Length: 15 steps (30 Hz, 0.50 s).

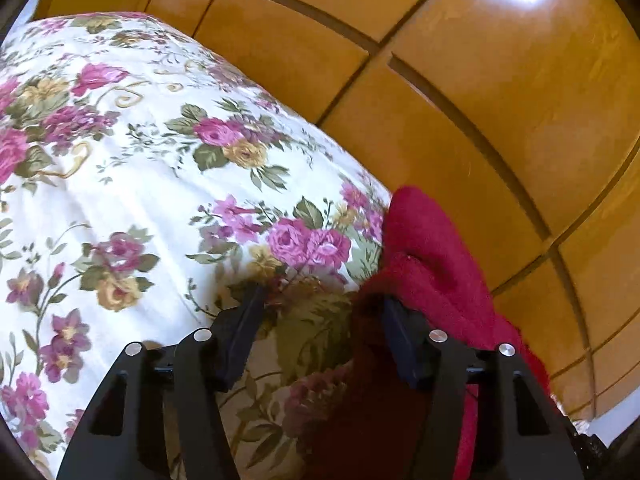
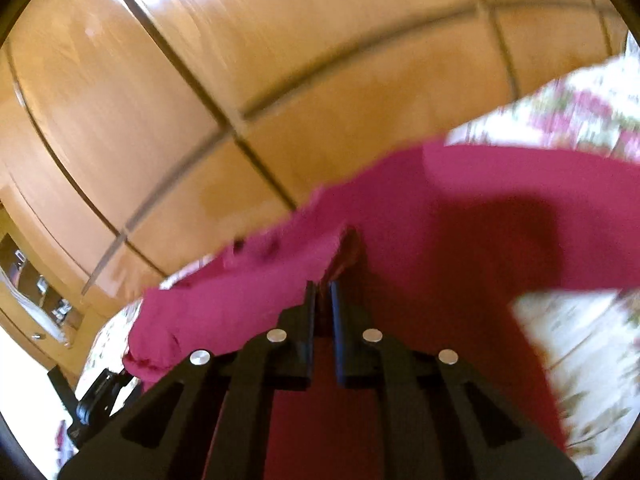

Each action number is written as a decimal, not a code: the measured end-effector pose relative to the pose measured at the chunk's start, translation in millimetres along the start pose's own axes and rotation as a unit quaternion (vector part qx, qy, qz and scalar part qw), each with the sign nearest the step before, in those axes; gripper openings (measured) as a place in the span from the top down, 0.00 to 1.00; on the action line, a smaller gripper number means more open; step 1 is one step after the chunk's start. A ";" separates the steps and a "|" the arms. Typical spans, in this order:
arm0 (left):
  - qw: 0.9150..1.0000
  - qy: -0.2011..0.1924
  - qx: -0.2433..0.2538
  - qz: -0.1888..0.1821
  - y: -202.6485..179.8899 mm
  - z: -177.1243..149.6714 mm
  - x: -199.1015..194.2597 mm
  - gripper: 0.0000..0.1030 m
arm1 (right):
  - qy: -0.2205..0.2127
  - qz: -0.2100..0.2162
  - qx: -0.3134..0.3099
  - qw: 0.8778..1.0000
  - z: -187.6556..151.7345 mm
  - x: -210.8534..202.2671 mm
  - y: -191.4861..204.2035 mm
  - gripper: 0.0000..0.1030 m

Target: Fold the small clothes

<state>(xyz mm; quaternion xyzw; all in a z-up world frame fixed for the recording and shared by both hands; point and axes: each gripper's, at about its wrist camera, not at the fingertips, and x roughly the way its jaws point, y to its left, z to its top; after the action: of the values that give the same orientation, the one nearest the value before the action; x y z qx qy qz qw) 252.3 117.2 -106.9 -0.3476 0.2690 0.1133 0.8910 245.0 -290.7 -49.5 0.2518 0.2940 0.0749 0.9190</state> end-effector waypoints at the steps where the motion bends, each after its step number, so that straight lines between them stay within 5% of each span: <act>1: 1.000 -0.006 0.002 -0.001 -1.3 -0.6 -2.9 0.43 | -0.003 -0.009 -0.011 1.000 -1.4 -1.0 2.1 0.94; 7: 1.000 -0.006 -0.018 0.012 5.9 -2.9 -15.0 0.43 | 0.076 -0.035 0.005 0.996 -22.1 34.5 -15.2 0.94; 15: 0.999 0.002 -0.025 0.034 10.7 -10.7 -28.0 0.35 | 0.078 -0.015 0.025 0.997 -20.7 35.5 -25.1 0.92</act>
<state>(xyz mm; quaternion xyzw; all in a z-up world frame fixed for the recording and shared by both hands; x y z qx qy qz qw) 220.7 117.4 -103.7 -0.3603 0.2792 0.1493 0.8775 261.8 -293.4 -94.6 0.2633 0.3699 0.0733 0.8880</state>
